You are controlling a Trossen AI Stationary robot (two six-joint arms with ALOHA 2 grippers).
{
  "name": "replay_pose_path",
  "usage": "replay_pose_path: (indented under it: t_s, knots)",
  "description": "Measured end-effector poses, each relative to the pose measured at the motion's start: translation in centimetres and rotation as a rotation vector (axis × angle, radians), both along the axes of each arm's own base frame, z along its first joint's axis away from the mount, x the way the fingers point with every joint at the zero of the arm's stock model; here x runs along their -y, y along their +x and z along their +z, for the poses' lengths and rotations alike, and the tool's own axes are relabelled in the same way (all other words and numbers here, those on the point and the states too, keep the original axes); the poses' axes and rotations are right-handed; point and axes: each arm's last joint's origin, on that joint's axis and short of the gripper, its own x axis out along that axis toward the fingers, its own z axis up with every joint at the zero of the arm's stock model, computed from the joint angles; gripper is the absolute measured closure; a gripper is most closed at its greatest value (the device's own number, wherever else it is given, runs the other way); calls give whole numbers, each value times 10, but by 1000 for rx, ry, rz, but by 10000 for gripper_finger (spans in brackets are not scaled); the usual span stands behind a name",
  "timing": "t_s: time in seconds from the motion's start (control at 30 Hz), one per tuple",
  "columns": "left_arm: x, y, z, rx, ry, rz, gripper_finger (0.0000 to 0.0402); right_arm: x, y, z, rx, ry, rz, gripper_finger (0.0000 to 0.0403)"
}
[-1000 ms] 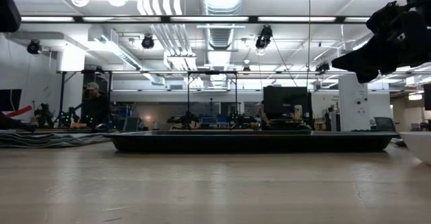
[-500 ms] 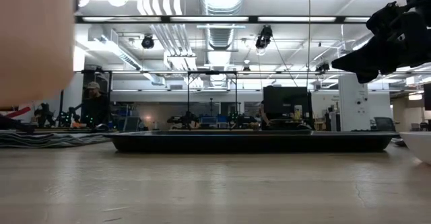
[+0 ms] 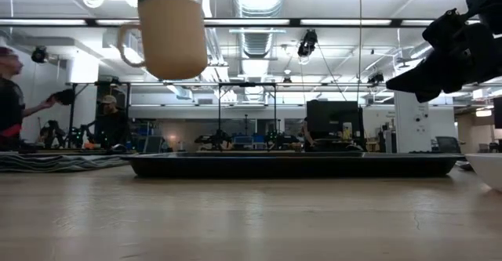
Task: Set up tray
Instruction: Put the orange mug on the top left of the black tray
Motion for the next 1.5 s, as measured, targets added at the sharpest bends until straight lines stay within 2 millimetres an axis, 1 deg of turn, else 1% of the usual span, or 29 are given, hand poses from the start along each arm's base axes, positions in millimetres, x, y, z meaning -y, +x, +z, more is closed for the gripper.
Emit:
replay_pose_path:
  t_s: [0.13,0.3,0.43,0.57,0.63,0.7,0.8,0.9,0.97,1.13,1.33,1.5]
  knots:
    - [-53,-17,5,-1,37,87,401,0,1,-1,-15,-5,1,385]
    - [-114,-29,-4,-48,22,202,401,0,1,-2,-20,-15,4,385]
    - [-156,-26,-22,-65,-14,206,401,0,1,-1,-19,-28,10,385]
    - [-187,-17,-46,-86,-73,188,401,0,2,0,-9,-33,11,385]
    - [-199,-12,-59,-100,-88,180,401,0,2,0,-9,-32,10,385]
    - [-208,-7,-72,-112,-98,173,401,0,2,0,-9,-24,9,385]
    - [-219,-1,-84,-108,-96,162,401,0,2,-1,-10,-24,11,385]
    - [-229,1,-93,-101,-91,177,401,0,2,-1,-11,-23,12,385]
    - [-232,2,-97,-100,-84,181,402,0,2,-1,-19,-21,12,385]
    - [-234,5,-107,-105,-85,179,402,0,3,-4,-47,-24,13,385]
    - [-234,3,-120,-134,-97,183,401,0,4,-7,-75,-23,13,385]
    - [-232,2,-128,-131,-94,180,389,0,4,-7,-75,-21,12,385]
